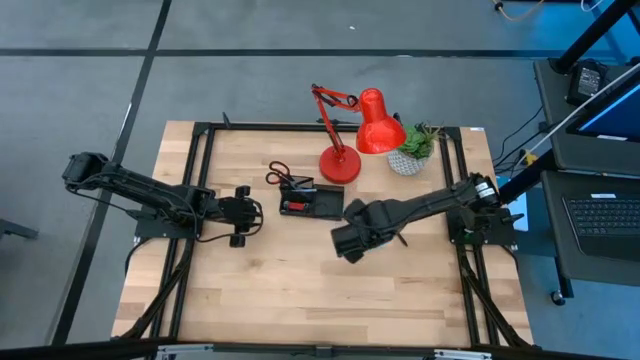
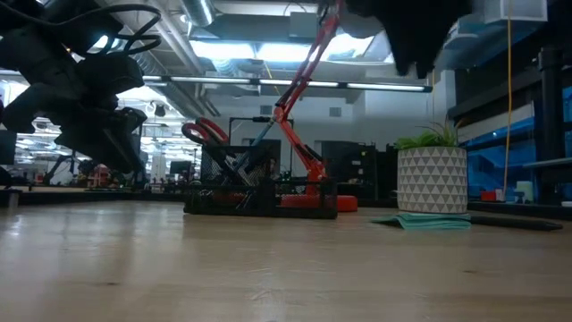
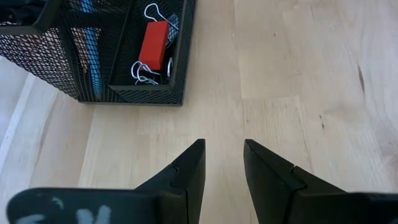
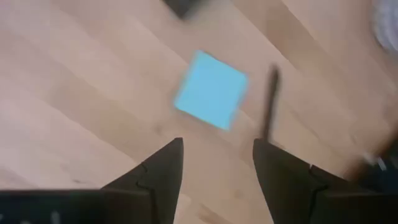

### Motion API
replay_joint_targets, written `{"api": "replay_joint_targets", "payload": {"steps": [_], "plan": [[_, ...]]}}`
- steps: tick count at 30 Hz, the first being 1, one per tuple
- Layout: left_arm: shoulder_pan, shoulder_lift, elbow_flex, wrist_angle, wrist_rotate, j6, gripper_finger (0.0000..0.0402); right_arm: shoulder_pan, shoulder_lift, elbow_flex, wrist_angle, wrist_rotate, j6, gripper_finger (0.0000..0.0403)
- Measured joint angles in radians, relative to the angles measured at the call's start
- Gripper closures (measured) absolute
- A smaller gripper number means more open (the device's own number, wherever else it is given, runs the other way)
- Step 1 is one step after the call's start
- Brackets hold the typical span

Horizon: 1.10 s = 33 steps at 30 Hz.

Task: Pick and place office supplies into organizer
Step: Put the black pen into the black desk organizer

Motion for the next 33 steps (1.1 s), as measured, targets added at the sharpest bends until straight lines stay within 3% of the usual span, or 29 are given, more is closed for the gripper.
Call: {"api": "replay_joint_targets", "payload": {"steps": [16, 21, 33], "plan": [[0.000, 0.000, 0.000, 0.001, 0.003, -0.008, 0.0297, -0.053, -0.160, -0.166, 0.050, -0.041, -0.005, 0.0208], [0.000, 0.000, 0.000, 0.001, 0.003, -0.009, 0.0297, -0.107, -0.235, -0.308, 0.137, -0.048, -0.040, 0.0208], [0.000, 0.000, 0.000, 0.001, 0.003, -0.007, 0.0297, -0.239, -0.364, -0.756, 0.552, -0.108, -0.226, 0.0208]]}}
